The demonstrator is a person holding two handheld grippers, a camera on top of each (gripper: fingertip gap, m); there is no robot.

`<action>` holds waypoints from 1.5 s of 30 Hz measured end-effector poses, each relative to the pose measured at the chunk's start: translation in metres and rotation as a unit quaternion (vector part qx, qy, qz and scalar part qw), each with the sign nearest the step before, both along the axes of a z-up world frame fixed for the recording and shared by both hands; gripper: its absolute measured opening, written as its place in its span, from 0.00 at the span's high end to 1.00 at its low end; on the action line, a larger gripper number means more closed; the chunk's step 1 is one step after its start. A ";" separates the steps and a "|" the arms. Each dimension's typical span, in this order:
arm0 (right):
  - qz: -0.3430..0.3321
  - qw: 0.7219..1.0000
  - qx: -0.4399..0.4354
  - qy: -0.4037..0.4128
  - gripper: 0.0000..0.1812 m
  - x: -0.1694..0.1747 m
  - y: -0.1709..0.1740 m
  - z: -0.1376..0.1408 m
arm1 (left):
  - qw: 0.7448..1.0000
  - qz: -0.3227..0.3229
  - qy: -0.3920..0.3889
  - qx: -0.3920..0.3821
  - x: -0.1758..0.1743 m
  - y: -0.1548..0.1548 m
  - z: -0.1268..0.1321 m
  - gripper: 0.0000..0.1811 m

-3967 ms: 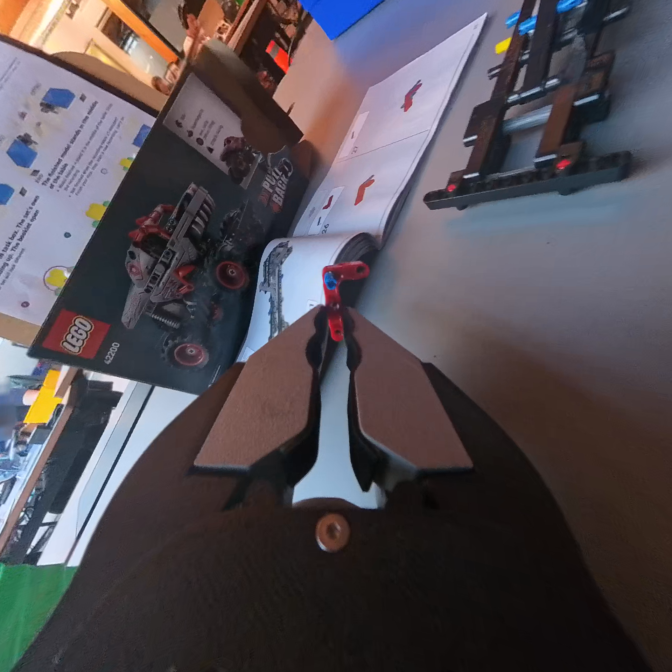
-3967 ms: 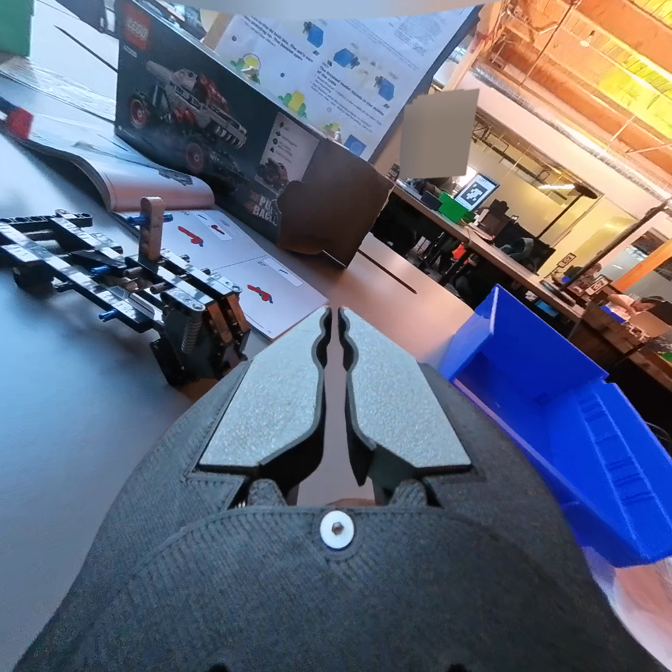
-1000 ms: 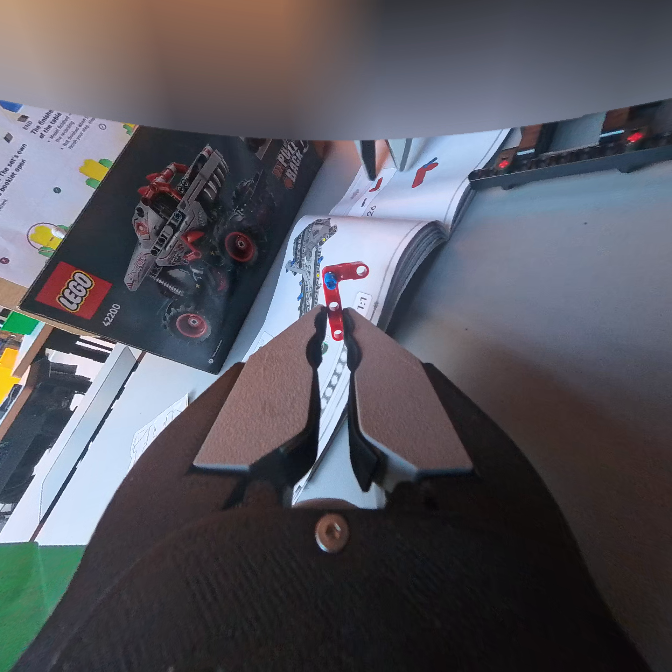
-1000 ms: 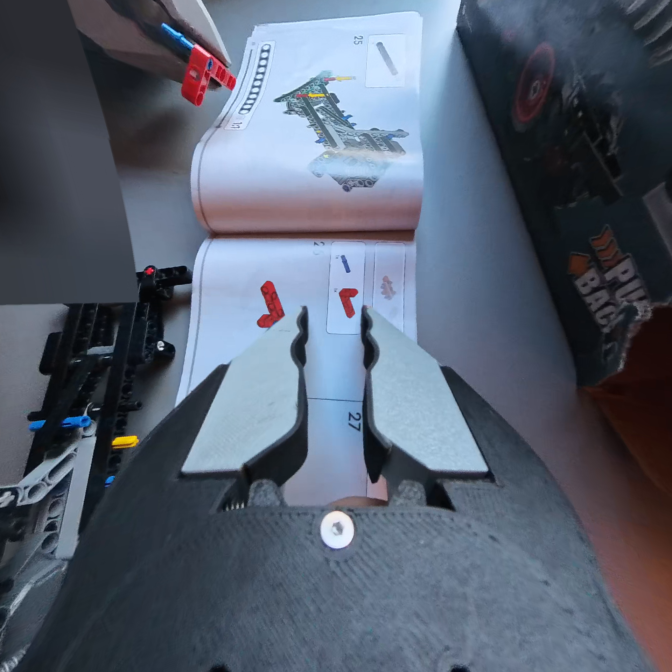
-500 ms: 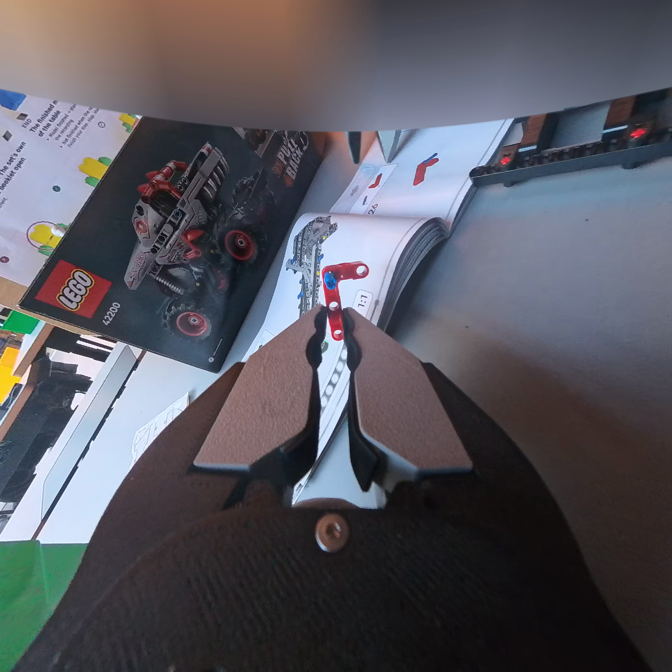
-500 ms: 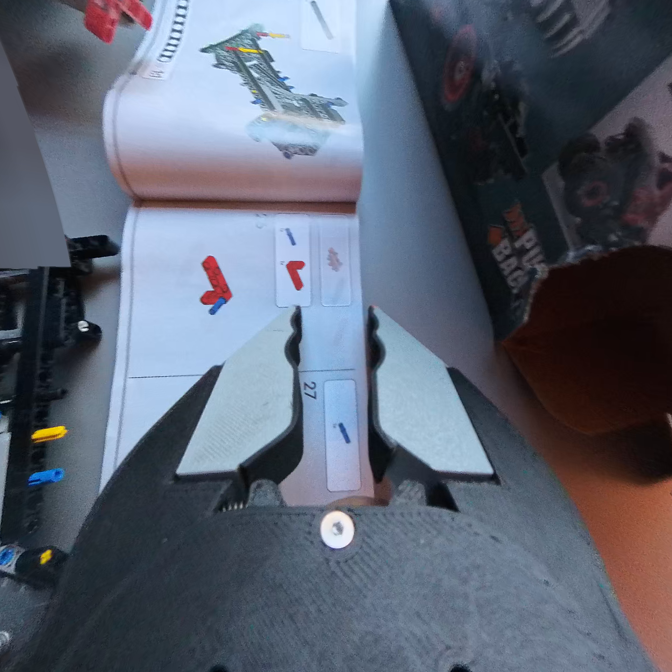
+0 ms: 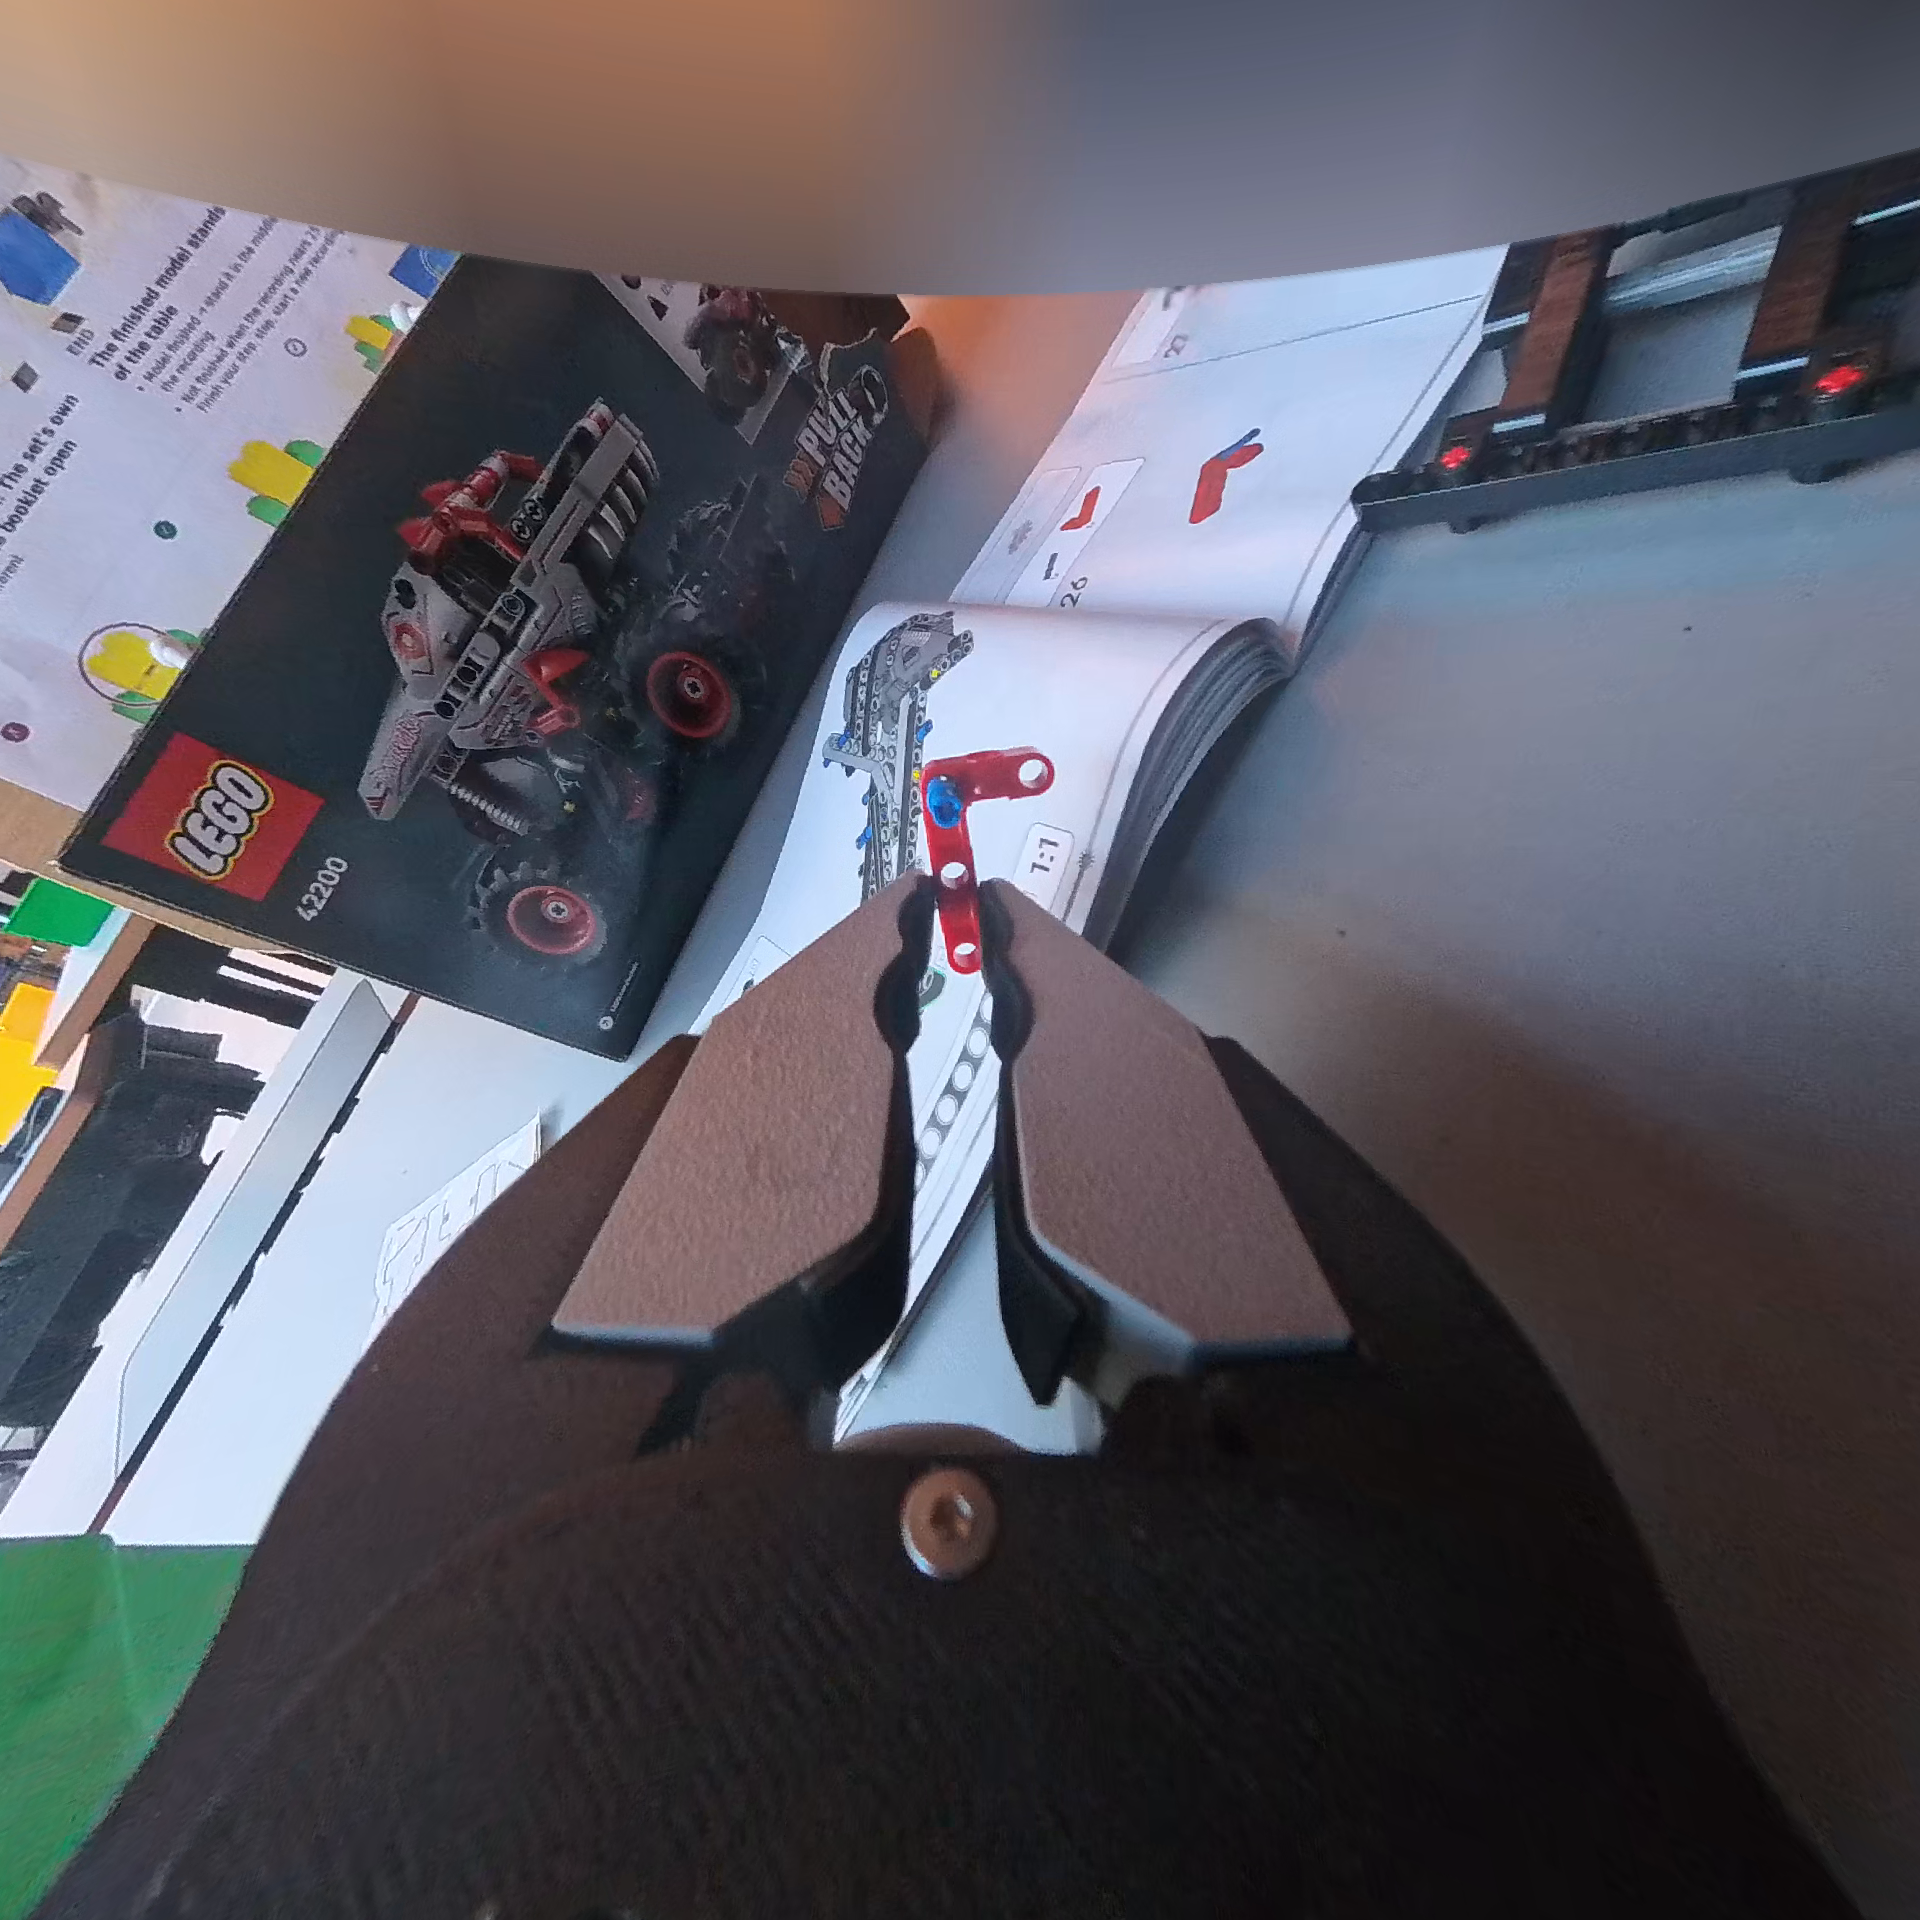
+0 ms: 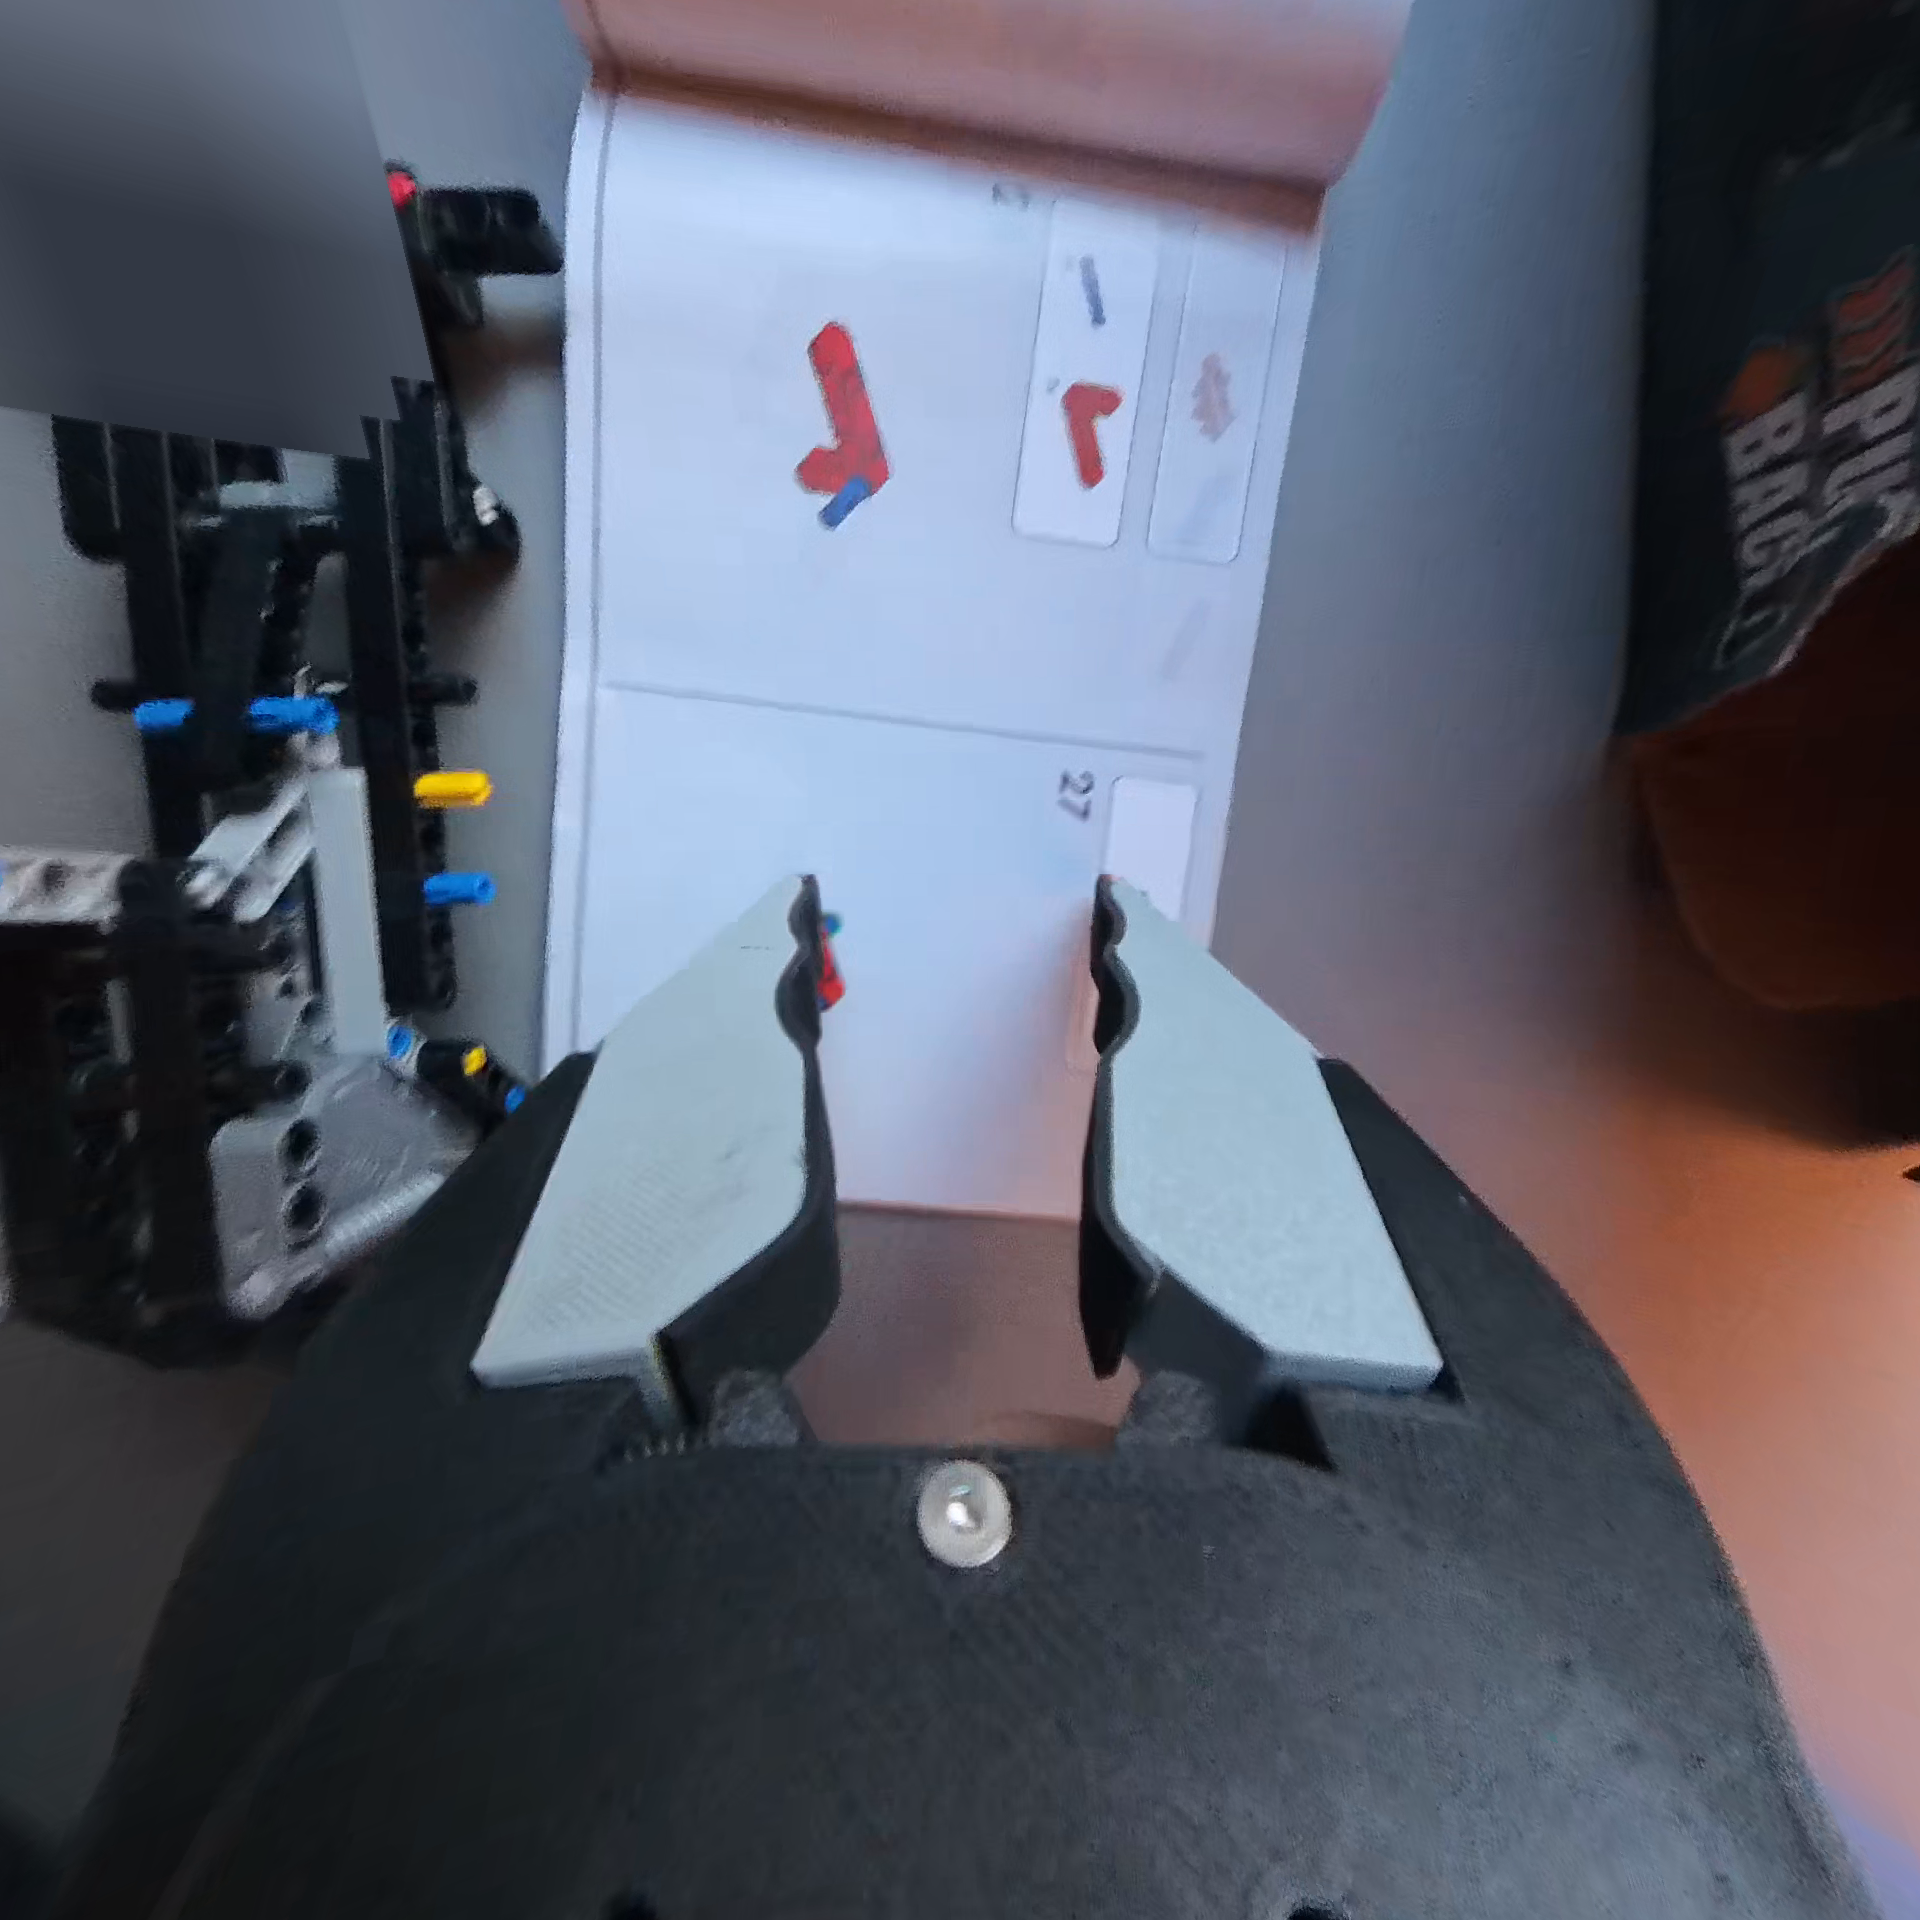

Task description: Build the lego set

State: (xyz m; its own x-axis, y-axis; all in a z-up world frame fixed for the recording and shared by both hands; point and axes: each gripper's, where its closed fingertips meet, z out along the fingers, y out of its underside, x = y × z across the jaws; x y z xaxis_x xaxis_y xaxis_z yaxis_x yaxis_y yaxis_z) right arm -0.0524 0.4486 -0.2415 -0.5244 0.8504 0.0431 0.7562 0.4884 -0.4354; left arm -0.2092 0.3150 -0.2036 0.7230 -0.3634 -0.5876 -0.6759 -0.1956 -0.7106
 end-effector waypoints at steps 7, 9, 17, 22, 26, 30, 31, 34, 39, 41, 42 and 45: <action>0.004 0.999 0.003 -0.038 0.62 0.015 -0.001 -0.005 | 1.000 0.000 0.003 -0.001 0.000 0.000 -0.001 0.98; 0.007 0.999 0.001 -0.034 0.62 0.013 -0.002 -0.005 | 1.000 0.000 0.002 -0.001 0.000 0.000 -0.001 0.97; 0.015 1.000 -0.005 -0.023 0.62 0.009 -0.003 -0.005 | 1.000 -0.001 0.003 -0.001 0.000 0.000 -0.001 0.97; 0.015 1.000 -0.007 -0.020 0.64 0.009 -0.003 -0.005 | 1.000 0.000 0.003 -0.001 0.000 0.000 -0.001 0.97; 0.014 1.000 -0.010 -0.016 0.67 0.008 -0.002 -0.004 | 1.000 -0.001 0.004 -0.002 0.000 0.000 -0.001 0.97; 0.014 1.000 -0.010 -0.015 0.68 0.007 -0.001 -0.004 | 1.000 0.000 0.004 -0.002 0.000 0.000 -0.001 0.97; 0.015 1.000 -0.009 -0.016 0.68 0.007 -0.002 -0.004 | 1.000 0.000 0.004 -0.002 0.000 0.000 -0.001 0.97; 0.018 1.000 -0.007 -0.017 0.73 0.006 -0.004 -0.004 | 1.000 0.000 0.004 -0.002 0.000 0.000 -0.001 0.97; 0.031 0.999 0.010 0.005 0.98 0.001 -0.004 -0.004 | 1.000 -0.001 0.004 -0.003 0.000 0.000 -0.001 0.97; 0.027 0.999 0.012 0.013 1.00 -0.001 -0.001 -0.004 | 1.000 0.000 0.003 -0.003 0.000 0.000 -0.001 0.97; 0.025 1.000 0.007 0.013 1.00 -0.001 -0.001 -0.004 | 1.000 0.000 0.003 -0.003 0.000 0.000 -0.001 0.97; 0.025 1.000 0.000 0.016 1.00 -0.001 -0.001 -0.004 | 1.000 0.000 0.003 -0.004 0.000 0.000 -0.001 0.97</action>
